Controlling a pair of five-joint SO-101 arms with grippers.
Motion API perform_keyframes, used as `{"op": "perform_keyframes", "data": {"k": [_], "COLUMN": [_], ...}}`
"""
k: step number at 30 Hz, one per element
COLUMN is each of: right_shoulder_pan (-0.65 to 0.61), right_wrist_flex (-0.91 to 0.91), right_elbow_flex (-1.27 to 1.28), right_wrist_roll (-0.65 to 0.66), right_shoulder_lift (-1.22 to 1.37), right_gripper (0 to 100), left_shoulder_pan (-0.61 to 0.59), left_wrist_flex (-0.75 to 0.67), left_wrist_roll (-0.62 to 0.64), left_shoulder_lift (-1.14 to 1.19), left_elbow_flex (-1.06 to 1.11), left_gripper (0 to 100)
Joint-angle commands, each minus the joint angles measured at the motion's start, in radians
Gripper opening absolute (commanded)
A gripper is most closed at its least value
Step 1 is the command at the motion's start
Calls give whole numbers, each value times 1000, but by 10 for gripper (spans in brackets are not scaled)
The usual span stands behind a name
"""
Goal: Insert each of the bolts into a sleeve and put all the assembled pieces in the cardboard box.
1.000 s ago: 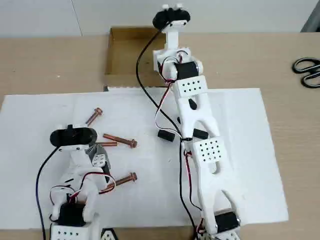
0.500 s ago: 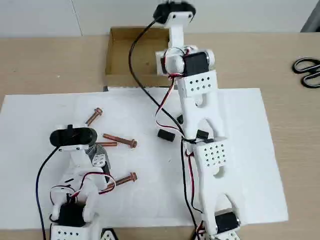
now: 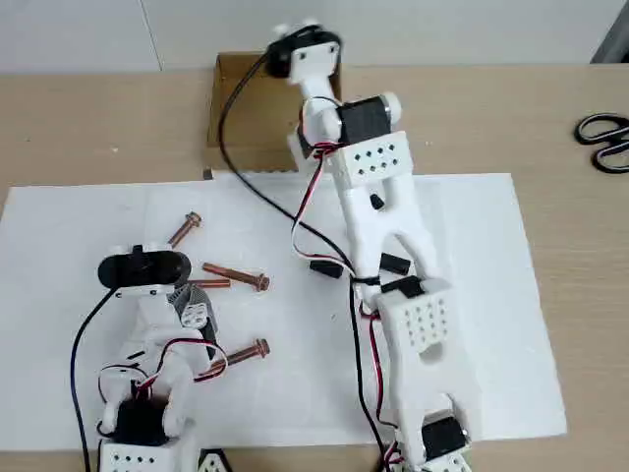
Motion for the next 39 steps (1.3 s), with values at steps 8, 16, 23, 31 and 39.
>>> {"op": "perform_keyframes", "data": {"k": [8,16,23,31,39], "right_shoulder_pan": [-27,-35,-36,-64,-87], "right_wrist_flex": [13,1,-35,-96,-206], "right_elbow_flex": [562,720,812,896,1010], "right_wrist_roll": [265,468,557,562,555], "right_shoulder_lift": [-409,-433,-432,-432,-432], "right_gripper": [230,230,230,230,230], "left_shoulder_pan": [-2,-2,-2,-2,-2], "left_wrist_flex": [-29,-29,-29,-29,-29], "left_wrist_roll": [-2,-2,-2,-2,-2], "left_shoulder_lift": [-11,-11,-11,-11,-11], "left_elbow_flex": [-5,-5,-5,-5,-5], "left_gripper": [6,6,6,6,6]}}
